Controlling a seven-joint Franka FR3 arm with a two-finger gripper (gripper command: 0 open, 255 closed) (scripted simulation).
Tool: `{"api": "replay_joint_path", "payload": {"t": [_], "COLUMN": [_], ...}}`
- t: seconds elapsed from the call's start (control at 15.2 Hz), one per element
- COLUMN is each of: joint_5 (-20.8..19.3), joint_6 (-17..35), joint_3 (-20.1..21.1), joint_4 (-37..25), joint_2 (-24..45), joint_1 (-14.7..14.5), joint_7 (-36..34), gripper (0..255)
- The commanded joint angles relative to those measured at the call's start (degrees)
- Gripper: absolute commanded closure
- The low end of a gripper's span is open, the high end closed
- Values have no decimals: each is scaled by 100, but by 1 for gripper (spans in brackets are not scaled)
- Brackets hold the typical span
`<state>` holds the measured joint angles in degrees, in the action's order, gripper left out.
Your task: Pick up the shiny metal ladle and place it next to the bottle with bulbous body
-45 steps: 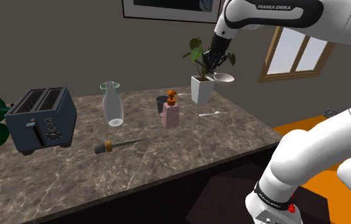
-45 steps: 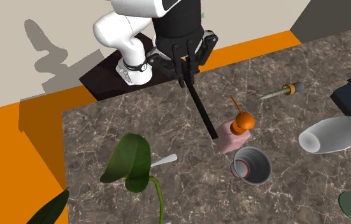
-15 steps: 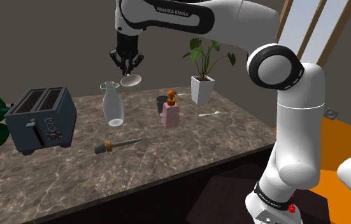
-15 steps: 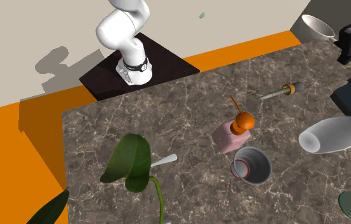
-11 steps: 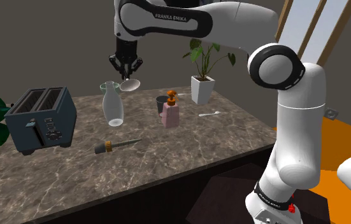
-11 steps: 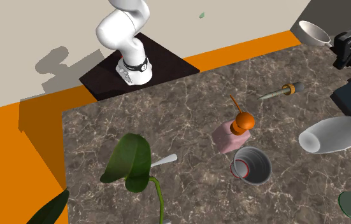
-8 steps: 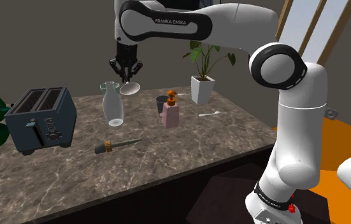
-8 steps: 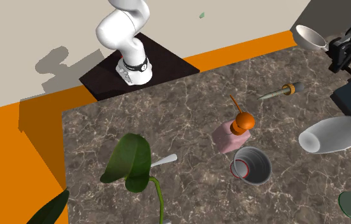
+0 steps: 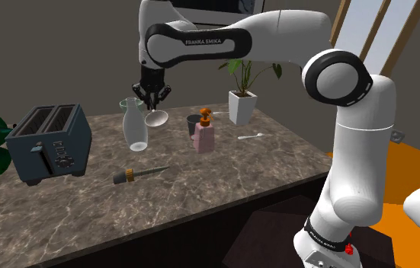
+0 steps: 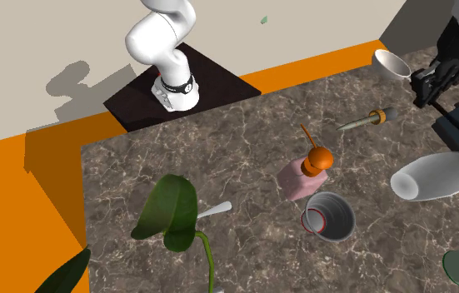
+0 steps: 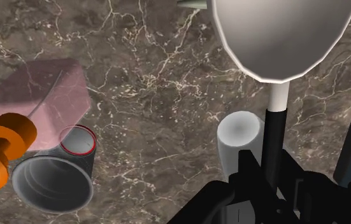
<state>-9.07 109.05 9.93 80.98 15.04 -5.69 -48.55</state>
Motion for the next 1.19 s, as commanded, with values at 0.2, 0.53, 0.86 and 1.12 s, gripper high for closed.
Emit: {"api": "replay_joint_path", "payload": {"t": [0.2,0.53,0.86,1.12], "joint_5": [-6,-27,-59,-92], "joint_6": [407,790,1158,1445], "joint_3": [-8,-17,-28,-38], "joint_4": [459,846,1185,1426], "joint_2": [-55,-57,-25,24], "joint_1": [22,34,41,43], "joint_7": [-38,-84,-134,-179], "gripper": [255,255,255,255]}}
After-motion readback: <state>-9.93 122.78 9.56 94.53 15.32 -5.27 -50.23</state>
